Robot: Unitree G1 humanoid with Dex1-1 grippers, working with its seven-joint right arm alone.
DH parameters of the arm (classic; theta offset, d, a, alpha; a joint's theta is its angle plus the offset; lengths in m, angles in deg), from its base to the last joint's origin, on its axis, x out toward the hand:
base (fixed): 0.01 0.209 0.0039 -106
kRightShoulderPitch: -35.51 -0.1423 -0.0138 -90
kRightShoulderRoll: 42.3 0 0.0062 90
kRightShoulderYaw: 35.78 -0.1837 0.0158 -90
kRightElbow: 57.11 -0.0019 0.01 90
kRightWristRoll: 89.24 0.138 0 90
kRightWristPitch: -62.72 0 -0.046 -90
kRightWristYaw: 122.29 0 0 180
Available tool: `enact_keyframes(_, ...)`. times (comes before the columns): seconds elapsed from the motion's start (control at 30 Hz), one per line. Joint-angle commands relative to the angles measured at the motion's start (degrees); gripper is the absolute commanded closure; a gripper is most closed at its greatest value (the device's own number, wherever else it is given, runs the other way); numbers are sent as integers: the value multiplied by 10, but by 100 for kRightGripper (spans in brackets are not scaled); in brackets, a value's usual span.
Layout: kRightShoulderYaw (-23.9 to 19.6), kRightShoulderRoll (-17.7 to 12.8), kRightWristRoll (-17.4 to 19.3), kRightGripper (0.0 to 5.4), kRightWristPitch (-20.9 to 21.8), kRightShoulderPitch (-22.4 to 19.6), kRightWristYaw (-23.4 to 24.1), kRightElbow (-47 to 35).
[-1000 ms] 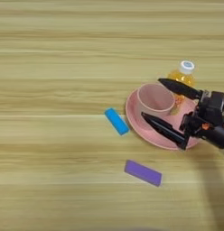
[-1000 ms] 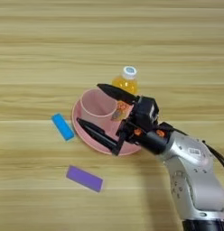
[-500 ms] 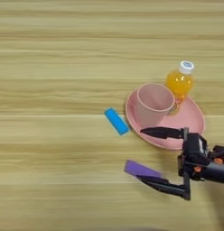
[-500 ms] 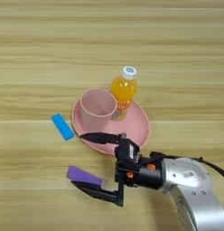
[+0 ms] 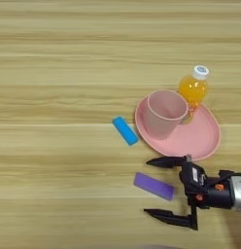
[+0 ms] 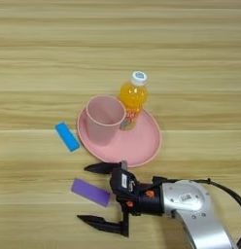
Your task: Move the objects on the table
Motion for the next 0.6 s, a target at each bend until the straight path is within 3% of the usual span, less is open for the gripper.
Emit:
enact_keyframes(0.03, -5, -16, -16, 2, 18, -30, 33, 3)
enact_keyframes(0.37, 8, -17, -35, 2, 21, -38, 43, 41)
enact_keyframes(0.6, 17, -19, -38, 80, 24, -38, 42, 54)
